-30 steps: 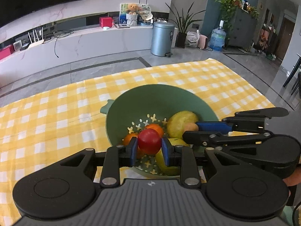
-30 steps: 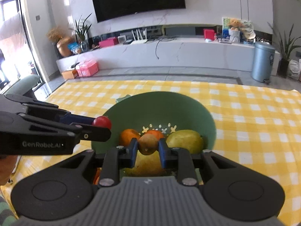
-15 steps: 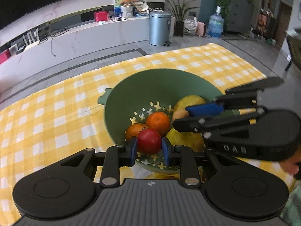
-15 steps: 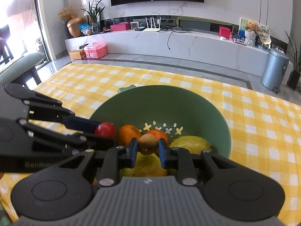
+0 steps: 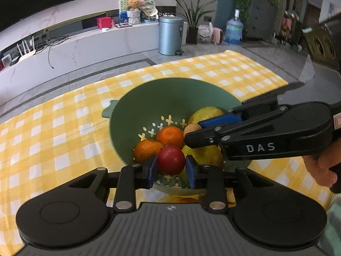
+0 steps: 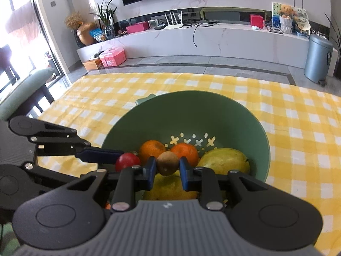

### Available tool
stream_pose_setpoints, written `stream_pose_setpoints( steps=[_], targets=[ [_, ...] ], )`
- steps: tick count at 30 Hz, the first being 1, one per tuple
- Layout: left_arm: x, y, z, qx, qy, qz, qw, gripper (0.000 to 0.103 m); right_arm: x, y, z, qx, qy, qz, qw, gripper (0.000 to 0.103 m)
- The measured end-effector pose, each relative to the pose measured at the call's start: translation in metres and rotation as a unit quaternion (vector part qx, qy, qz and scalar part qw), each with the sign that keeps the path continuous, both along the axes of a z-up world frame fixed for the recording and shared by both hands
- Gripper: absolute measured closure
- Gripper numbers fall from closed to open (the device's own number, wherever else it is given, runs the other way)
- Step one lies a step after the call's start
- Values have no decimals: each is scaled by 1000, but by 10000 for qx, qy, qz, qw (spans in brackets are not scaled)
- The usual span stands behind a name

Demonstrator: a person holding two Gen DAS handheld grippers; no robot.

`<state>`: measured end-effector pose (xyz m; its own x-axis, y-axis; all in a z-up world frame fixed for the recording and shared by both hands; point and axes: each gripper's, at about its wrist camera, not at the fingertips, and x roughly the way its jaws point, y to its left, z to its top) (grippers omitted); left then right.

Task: Organize fruits
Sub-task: 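Lower the plum and kiwi into the colander and open both tools, then withdraw both tools from the colander toward the two loose oranges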

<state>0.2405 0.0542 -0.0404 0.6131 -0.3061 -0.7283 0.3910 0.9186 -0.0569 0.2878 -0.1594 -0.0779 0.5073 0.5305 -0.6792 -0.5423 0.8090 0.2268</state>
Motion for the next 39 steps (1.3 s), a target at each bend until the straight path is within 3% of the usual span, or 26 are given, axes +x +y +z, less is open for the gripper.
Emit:
stream_pose_setpoints(
  steps=[2,4,7,9,13,16,25,33,39],
  targets=[
    [-1,6,3,-198,-17,69,9998,54,2,-1,1,88,69,-23,9999,83],
    [-1,10,6,-341,-5,68,9994,50,3,0,2,134,109,-32,9998,83],
    [-2,13,7,-423,-30,130,9990,50,4,3,2,89,119,-26,9999,83],
    [0,21,10,-672,17,287,9973,50,5,6,2,73,156,0,9999,83],
    [-1,47,21,-1277,-53,802,9885,50,6,10,3,68,207,51,9998,83],
    [-3,60,28,-1508,-102,1031,9831,50,8,16,1,-22,235,119,9997,83],
    [-4,59,22,-1283,55,1096,9856,50,12,35,-7,-586,174,104,9981,83],
    [-13,65,21,-1353,164,1164,9838,50,4,24,-1,-439,99,-135,9989,73],
    [-27,55,30,-1109,-42,1040,9884,50,-28,3,12,-172,-405,-478,9979,73]
  ],
)
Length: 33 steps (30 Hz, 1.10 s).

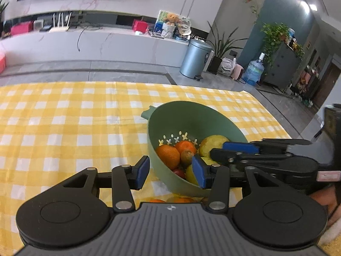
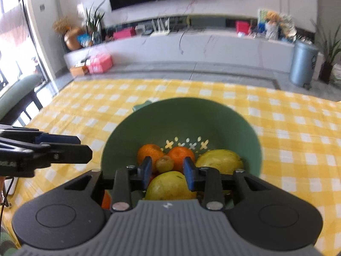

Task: Organize fruits
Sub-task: 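Withdraw both tools from the colander toward the two loose oranges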

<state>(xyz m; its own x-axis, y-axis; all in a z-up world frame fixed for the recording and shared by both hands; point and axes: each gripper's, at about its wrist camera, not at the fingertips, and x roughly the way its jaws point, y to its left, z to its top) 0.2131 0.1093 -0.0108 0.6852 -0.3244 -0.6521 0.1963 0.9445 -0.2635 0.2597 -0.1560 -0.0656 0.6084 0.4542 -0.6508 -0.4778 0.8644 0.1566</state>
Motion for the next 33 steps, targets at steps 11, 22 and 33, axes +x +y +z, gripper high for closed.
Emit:
stream_pose_setpoints(
  steps=[11,22,33],
  targets=[
    [-24,-34,1,882,-22,-581,9944,47,-96,-21,0,401,-852,-583,9938,61],
    [-30,-21,-31,597,408,-429,9965,48,-119,-4,-34,173,-854,-436,9952,59],
    [-23,-7,-51,271,731,-219,9967,48,-107,8,-57,153,-468,-258,9985,58]
  ],
)
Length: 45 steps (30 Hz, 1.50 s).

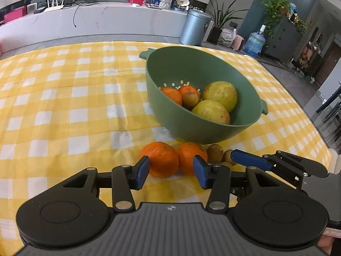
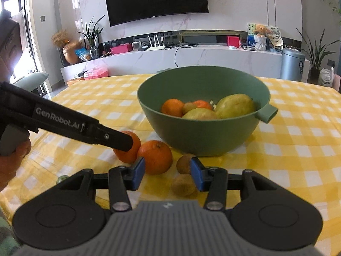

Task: Organize fruits
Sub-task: 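Withdraw both tools from the colander toward the two loose oranges, then grasp an orange with the left tool while the right tool grasps the other orange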

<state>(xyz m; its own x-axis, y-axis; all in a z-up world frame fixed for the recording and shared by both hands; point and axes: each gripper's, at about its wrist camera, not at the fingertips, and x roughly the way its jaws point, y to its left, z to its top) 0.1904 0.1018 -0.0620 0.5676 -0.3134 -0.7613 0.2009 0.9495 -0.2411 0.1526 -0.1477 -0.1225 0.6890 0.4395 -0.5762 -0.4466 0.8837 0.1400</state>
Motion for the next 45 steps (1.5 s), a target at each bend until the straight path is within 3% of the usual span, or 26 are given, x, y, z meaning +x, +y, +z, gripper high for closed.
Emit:
stream_pose_setpoints(
  steps=[9,18,37,40,45],
  targets=[
    [2,1,-8,287,22,109,9995,48,9,14,-5,-115,-60,304,9995,58],
    [8,3,-14,74,14,82,9999,47,11,27,-9,-368,-259,589,9972,58],
    [18,23,-25,-725,480,392,9954,45,23,28,-20,-308,6,453,9985,62],
    [17,22,-24,-757,485,373,9953,51,23,28,-20,-322,-11,458,9984,63],
    [17,20,-22,-632,493,260,9964,52,21,26,-20,-345,-26,476,9983,63]
  ],
)
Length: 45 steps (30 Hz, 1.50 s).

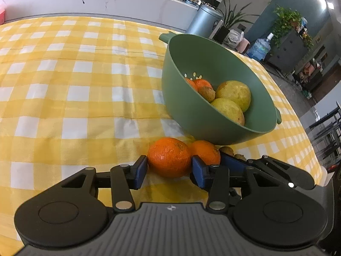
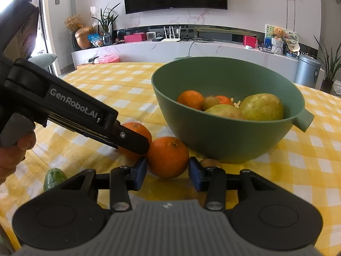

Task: Organize fruits
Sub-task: 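Grasp an orange with the left tool while the right tool grasps the other orange, then lower both oranges into the colander and open both tools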

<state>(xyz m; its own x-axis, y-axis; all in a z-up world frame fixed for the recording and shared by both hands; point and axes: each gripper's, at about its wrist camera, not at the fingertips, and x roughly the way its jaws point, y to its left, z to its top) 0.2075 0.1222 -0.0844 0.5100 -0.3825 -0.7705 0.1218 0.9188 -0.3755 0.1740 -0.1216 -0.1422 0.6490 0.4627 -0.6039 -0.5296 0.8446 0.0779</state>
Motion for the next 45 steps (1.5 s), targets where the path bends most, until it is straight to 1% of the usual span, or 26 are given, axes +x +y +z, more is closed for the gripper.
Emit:
stream_pose_setpoints(
  steps=[3,5,8,11,13,14,16,20,24,29,33,41,45],
  targets=[
    [-4,0,3,329,-125,-40,9994,51,-2,0,1,-51,-5,-16,10000,63],
    [-5,0,4,512,-244,-30,9984,46,-3,-1,1,-77,-14,-34,10000,63],
    [-3,-5,3,644,-346,-134,9972,46,-2,-1,0,-56,-5,-41,10000,63],
    [-1,-12,-1,782,-384,-265,9958,42,-1,0,-1,-19,-6,-42,10000,62],
    [1,-15,-3,798,-361,-326,9956,42,0,1,-1,-18,-7,-30,10000,61],
    [1,-16,-4,811,-378,-348,9954,45,0,2,-1,-23,-8,-21,10000,61],
    [1,-17,-3,805,-396,-367,9953,48,-1,0,-4,-37,-27,-3,10000,60],
    [0,-17,-3,822,-391,-341,9953,49,0,0,-6,0,25,33,10000,58],
    [0,-14,-2,740,-335,-208,9965,50,1,1,-7,25,73,41,10000,60],
    [-6,-9,7,613,-416,-106,9972,51,0,-1,-3,73,62,33,9999,60],
    [-13,-8,20,676,-578,-106,9960,51,-5,-3,3,81,18,29,10000,61],
    [-22,-3,48,442,-1015,-42,9938,51,-20,-17,24,189,-90,-31,9998,61],
    [-25,-5,59,380,-1239,3,9916,51,-33,-25,35,250,-222,-39,9994,61]
  ],
)
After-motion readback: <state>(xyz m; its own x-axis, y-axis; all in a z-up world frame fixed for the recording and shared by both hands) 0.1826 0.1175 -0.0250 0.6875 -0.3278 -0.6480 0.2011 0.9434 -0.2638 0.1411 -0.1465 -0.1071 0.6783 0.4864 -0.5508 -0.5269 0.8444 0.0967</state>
